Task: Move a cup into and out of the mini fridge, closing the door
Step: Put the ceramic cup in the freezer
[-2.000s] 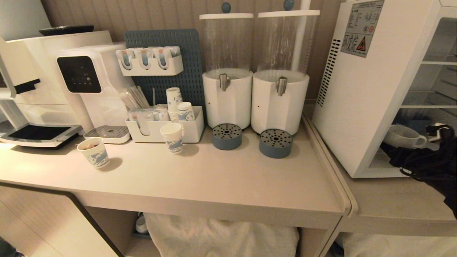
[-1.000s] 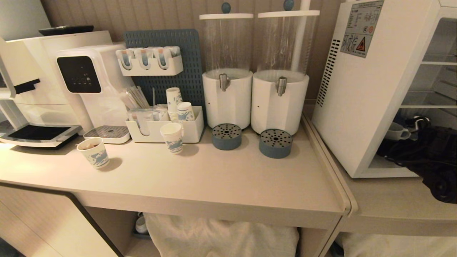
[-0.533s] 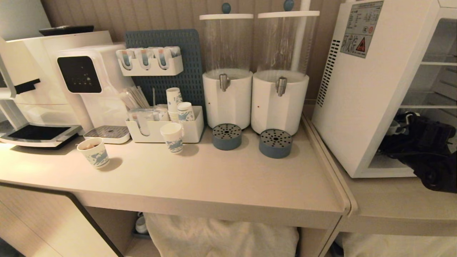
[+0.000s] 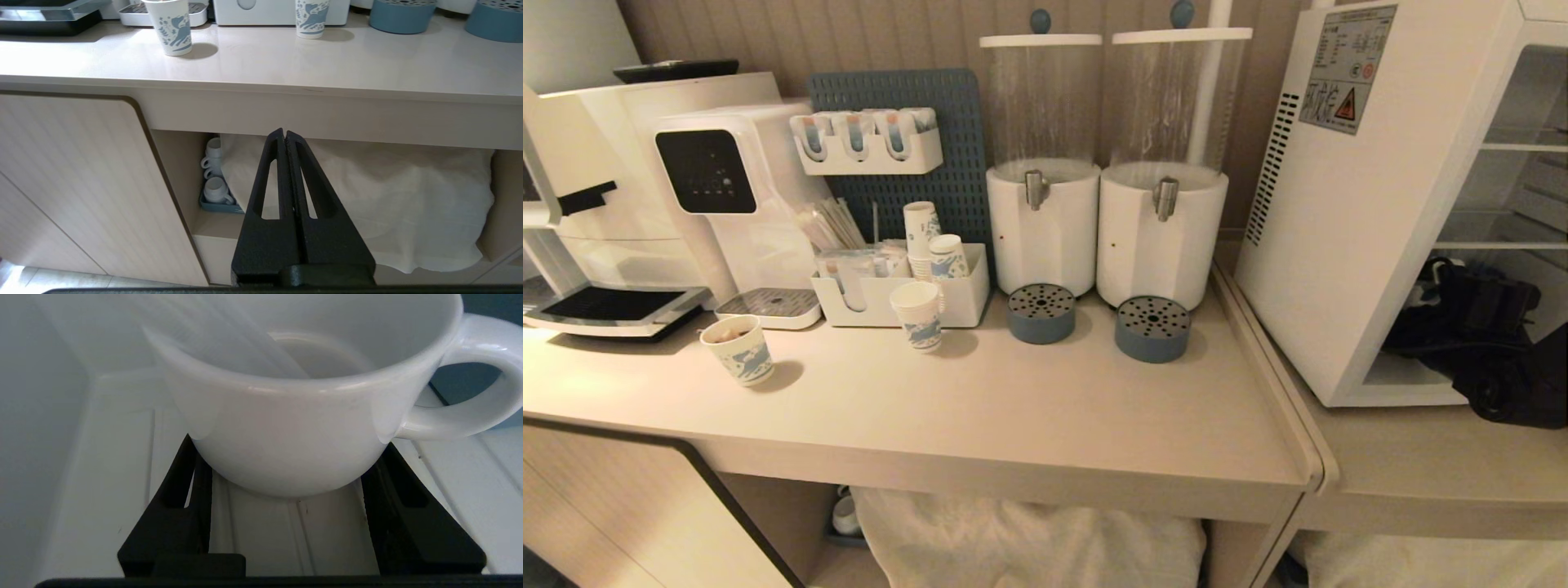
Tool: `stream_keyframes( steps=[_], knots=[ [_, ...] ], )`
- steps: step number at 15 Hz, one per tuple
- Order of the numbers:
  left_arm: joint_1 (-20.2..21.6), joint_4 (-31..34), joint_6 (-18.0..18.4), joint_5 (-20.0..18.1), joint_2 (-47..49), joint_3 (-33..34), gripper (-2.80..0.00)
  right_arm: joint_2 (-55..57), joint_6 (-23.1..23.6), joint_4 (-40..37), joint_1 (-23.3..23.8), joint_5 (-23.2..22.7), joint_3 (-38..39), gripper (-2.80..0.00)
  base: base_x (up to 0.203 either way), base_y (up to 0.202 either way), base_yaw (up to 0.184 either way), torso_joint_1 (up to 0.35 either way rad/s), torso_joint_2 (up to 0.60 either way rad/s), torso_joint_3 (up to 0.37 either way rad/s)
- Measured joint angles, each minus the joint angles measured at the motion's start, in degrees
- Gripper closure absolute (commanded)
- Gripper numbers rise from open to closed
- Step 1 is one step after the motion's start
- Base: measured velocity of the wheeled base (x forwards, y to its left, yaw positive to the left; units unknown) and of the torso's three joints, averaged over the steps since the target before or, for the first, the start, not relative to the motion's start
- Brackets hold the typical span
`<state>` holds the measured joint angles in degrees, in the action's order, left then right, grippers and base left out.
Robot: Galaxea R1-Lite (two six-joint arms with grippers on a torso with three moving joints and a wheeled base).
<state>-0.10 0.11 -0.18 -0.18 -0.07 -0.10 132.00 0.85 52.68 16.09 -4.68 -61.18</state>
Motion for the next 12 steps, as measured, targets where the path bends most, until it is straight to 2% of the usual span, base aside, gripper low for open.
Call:
stream_keyframes(
  steps=[12],
  knots=[
    [0.0,0.0,0.0,-0.1,0.0,0.0,0.0,1.2,0.5,0.2,-0.2,0.0,-0.1,0.0,0.0,0.0,0.0,0.0,0.0,0.0]
  ],
)
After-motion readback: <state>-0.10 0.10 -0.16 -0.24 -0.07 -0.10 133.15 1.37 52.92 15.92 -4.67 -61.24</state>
